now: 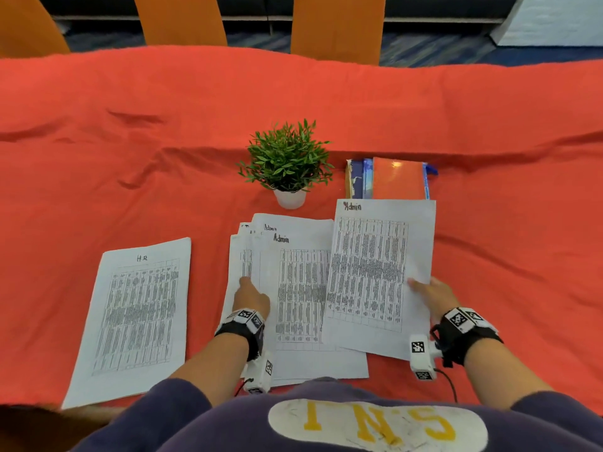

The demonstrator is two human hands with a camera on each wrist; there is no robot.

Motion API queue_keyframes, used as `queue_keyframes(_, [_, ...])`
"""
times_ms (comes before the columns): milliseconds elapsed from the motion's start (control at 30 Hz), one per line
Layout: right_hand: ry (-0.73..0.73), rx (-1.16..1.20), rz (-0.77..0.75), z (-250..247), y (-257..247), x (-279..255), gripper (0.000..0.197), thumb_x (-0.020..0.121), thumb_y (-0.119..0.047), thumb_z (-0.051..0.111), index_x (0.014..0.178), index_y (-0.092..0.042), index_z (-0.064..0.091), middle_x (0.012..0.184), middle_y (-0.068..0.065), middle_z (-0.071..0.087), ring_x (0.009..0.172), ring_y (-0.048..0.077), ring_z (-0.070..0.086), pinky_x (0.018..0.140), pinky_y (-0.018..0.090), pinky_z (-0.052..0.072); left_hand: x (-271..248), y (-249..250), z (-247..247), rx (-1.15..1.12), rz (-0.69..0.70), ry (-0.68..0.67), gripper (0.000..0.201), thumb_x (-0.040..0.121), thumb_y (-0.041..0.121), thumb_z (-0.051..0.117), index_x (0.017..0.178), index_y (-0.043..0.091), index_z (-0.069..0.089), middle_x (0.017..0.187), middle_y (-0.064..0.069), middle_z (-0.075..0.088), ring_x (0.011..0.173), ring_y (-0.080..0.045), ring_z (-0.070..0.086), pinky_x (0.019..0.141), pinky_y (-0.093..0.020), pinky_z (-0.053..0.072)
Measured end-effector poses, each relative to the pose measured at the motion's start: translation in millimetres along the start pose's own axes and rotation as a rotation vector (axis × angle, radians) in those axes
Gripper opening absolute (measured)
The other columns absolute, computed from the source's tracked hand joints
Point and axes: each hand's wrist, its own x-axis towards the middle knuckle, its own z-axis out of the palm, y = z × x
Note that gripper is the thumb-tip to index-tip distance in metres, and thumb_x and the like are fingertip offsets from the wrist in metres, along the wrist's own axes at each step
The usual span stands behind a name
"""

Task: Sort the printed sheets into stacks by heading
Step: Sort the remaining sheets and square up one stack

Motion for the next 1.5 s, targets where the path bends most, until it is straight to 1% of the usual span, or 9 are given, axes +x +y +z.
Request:
queue_keyframes(67, [-0.019,0.007,0.011,-2.4,8.9,14.9,0.083,0.062,-0.041,0.080,0.131,-0.007,0.051,0.124,0.013,0.063,0.109,0.032,0.063,0.097,0.054,0.048,-0.7,-0.9,-1.2,0.050,0.060,0.149,0.054,0.082,0.002,0.055,0.133,0.004,0.037,0.131,-0.018,0.045,0.121,-0.034,0.045,0.099,-0.041,0.042])
queue_keyframes(200, [-0.025,-0.007,0.002,8.2,-17.5,-20.9,0.036,0.088,-0.013,0.063,0.122,-0.002,0.058,0.109,0.017,0.067,0.100,0.035,0.065,0.095,0.052,0.049,-11.4,-0.1,10.0,0.199,0.165,0.067,0.062,0.081,0.025,0.070,0.131,0.006,0.039,0.132,-0.014,0.041,0.125,-0.031,0.041,0.103,-0.041,0.040])
queue_keyframes(367, [-0.053,-0.060,-0.030,6.0,-19.1,-23.9,0.027,0.090,-0.014,0.060,0.116,-0.007,0.061,0.103,0.012,0.068,0.094,0.031,0.066,0.093,0.048,0.050,-14.0,12.8,19.5,0.107,0.009,-0.044,0.085,0.074,0.026,0.079,0.138,0.001,0.029,0.134,-0.018,0.045,0.124,-0.034,0.046,0.099,-0.039,0.044])
queue_keyframes(600, [-0.052,-0.028,-0.046,1.3,-15.4,-18.6,0.033,0.090,-0.014,0.061,0.122,-0.006,0.060,0.101,0.010,0.069,0.093,0.030,0.066,0.089,0.045,0.051,-20.2,21.6,8.1,0.000,0.118,-0.058,0.042,0.097,0.015,0.045,0.137,0.004,0.042,0.134,-0.018,0.053,0.116,-0.032,0.055,0.091,-0.031,0.044])
queue_keyframes(867, [0.018,-0.020,-0.106,-24.9,-32.4,-18.9,0.035,0.090,-0.004,0.058,0.125,-0.001,0.055,0.117,0.020,0.062,0.093,0.031,0.060,0.083,0.040,0.050,-14.6,50.4,-62.9,-0.207,0.332,0.071,0.022,0.094,0.015,0.053,0.113,0.006,0.060,0.098,-0.005,0.063,0.087,-0.023,0.060,0.067,-0.026,0.043])
queue_keyframes(967, [0.007,0.019,-0.137,-31.7,-41.8,-21.3,0.026,0.091,-0.006,0.057,0.117,-0.009,0.058,0.110,0.016,0.062,0.082,0.026,0.061,0.068,0.034,0.048,-14.8,56.4,-89.5,-0.349,0.377,0.021,0.023,0.094,0.017,0.055,0.115,0.011,0.063,0.107,0.000,0.067,0.098,-0.017,0.062,0.082,-0.029,0.047])
queue_keyframes(1267, [-0.264,0.124,-0.140,27.0,-62.2,-52.4,0.025,0.087,-0.001,0.056,0.109,-0.007,0.065,0.109,0.020,0.069,0.094,0.035,0.067,0.092,0.049,0.051,-30.9,72.2,-55.9,-0.421,0.304,-0.197,0.023,0.096,0.020,0.049,0.115,0.015,0.061,0.115,0.001,0.066,0.108,-0.019,0.061,0.098,-0.036,0.045])
queue_keyframes(1400, [-0.281,0.065,-0.156,51.5,-57.7,-76.1,0.025,0.095,-0.008,0.047,0.114,-0.006,0.064,0.101,0.003,0.072,0.089,0.019,0.071,0.081,0.026,0.053,-36.4,74.3,-29.8,-0.356,0.225,-0.239,0.027,0.097,0.023,0.046,0.119,0.009,0.050,0.112,-0.005,0.061,0.096,-0.021,0.057,0.083,-0.032,0.044])
queue_keyframes(1500, [-0.274,0.025,-0.116,57.7,-49.6,-79.6,0.059,0.087,-0.068,0.042,0.117,-0.024,0.067,0.125,-0.007,0.063,0.118,0.013,0.058,0.107,0.032,0.037,-41.3,74.8,-21.0,-0.387,0.184,-0.234,0.022,0.098,0.021,0.044,0.118,0.010,0.044,0.095,-0.004,0.056,0.073,-0.013,0.050,0.064,-0.026,0.040])
